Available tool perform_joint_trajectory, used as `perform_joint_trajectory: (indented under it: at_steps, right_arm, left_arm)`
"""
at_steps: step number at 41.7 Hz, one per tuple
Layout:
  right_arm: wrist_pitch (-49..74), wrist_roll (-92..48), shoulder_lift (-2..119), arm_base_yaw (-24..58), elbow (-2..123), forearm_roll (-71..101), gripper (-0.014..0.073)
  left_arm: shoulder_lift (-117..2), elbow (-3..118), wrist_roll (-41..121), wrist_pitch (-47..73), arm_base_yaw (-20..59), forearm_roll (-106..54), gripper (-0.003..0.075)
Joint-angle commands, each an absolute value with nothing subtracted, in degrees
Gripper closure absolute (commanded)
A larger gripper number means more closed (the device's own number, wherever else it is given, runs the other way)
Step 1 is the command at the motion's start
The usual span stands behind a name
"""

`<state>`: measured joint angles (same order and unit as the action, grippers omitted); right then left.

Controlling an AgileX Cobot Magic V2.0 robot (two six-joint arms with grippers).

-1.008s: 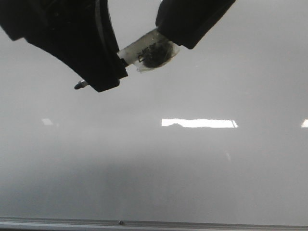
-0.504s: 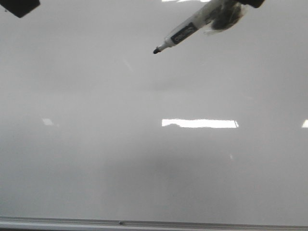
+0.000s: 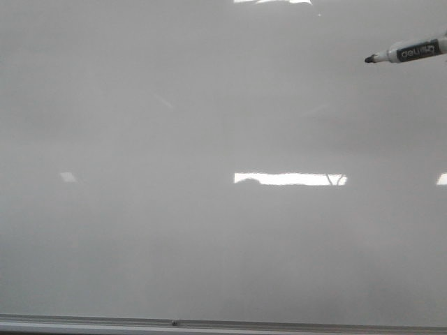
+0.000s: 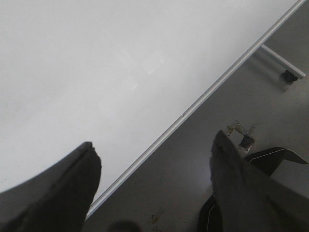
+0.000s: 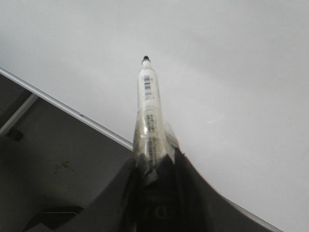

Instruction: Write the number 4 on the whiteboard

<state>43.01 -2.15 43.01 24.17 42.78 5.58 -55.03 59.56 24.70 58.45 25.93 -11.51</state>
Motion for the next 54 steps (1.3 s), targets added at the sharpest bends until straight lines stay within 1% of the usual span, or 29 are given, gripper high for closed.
perform_joint_trajectory:
  at_steps: [1, 4, 6, 10, 18, 20, 38, 54]
  right_arm:
    - [33.13, -1.98, 42.79, 23.78, 42.19, 6.35, 0.0662]
    - [27.7, 2.26, 43.82, 23.66, 42.03, 7.13, 0.0662]
    - [25.5, 5.66, 45.06, 22.0, 42.52, 7.08, 0.0662]
    - [22.16, 5.71, 47.93, 19.45, 42.75, 7.08, 0.0662]
    - [10.68, 4.9, 53.7, 19.44, 42.75, 7.02, 0.0662]
    - [9.36, 3.94, 54.93, 19.44, 42.98, 7.02, 0.0662]
    - [11.29, -0.35, 62.87, 19.44, 50.17, 6.96, 0.0662]
    - [11.16, -0.59, 69.84, 19.4, 53.78, 6.71, 0.0662]
  left_arm:
    - [-54.29, 61.02, 24.13, 55.1, 25.83, -13.25, 0.0248]
    - [-54.29, 61.02, 24.13, 55.1, 25.83, -13.25, 0.0248]
    - [-54.29, 61.02, 24.13, 55.0, 25.83, -13.25, 0.0248]
    - [-54.29, 61.02, 24.13, 55.0, 25.83, -13.25, 0.0248]
    - [-54.29, 61.02, 24.13, 55.0, 25.83, -13.38, 0.0248]
    - [-54.29, 61.02, 24.13, 55.0, 25.83, -13.38, 0.0248]
    - [-54.29, 61.02, 24.13, 55.0, 25.83, -13.38, 0.0248]
    - [-54.29, 61.02, 24.13, 55.0, 25.83, -13.51, 0.0248]
